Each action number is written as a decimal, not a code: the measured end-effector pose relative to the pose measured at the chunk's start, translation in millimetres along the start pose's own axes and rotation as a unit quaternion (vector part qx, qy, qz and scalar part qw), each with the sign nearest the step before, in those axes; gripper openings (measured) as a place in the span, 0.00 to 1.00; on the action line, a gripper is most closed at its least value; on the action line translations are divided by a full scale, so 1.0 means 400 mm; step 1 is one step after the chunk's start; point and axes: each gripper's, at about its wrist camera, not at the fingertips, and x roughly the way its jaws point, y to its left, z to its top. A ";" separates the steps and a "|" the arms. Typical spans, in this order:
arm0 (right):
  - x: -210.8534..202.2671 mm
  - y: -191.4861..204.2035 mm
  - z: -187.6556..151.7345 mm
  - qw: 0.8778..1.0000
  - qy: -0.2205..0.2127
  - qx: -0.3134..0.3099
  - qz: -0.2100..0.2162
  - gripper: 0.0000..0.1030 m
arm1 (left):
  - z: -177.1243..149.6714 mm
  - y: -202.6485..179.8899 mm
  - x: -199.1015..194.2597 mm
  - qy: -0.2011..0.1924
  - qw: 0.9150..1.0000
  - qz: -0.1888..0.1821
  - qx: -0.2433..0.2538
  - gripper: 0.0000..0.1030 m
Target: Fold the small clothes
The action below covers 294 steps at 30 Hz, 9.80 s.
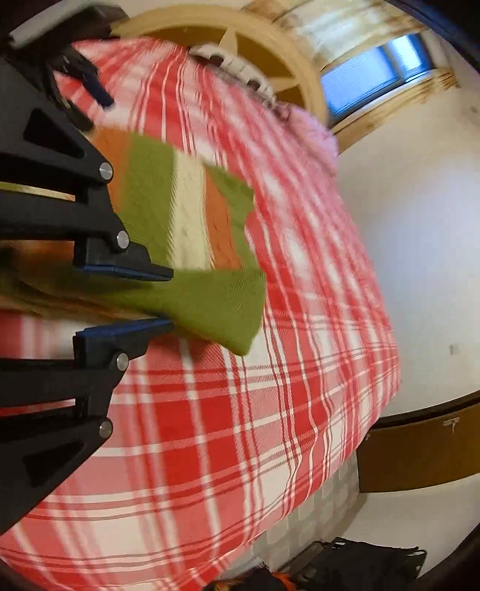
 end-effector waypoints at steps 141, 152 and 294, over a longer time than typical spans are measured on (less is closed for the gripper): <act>0.146 0.012 -0.094 0.998 0.034 0.034 0.043 0.41 | 0.132 -0.038 0.189 0.124 0.977 -0.154 -0.077 0.61; 0.023 0.133 -0.119 0.998 -0.047 -0.030 -0.018 0.25 | 0.143 -0.066 0.099 0.076 0.990 -0.112 -0.030 0.33; -0.877 0.326 -0.599 0.880 -0.340 0.065 -0.324 0.76 | -0.139 -0.223 -0.672 -0.228 0.958 -0.081 0.154 1.00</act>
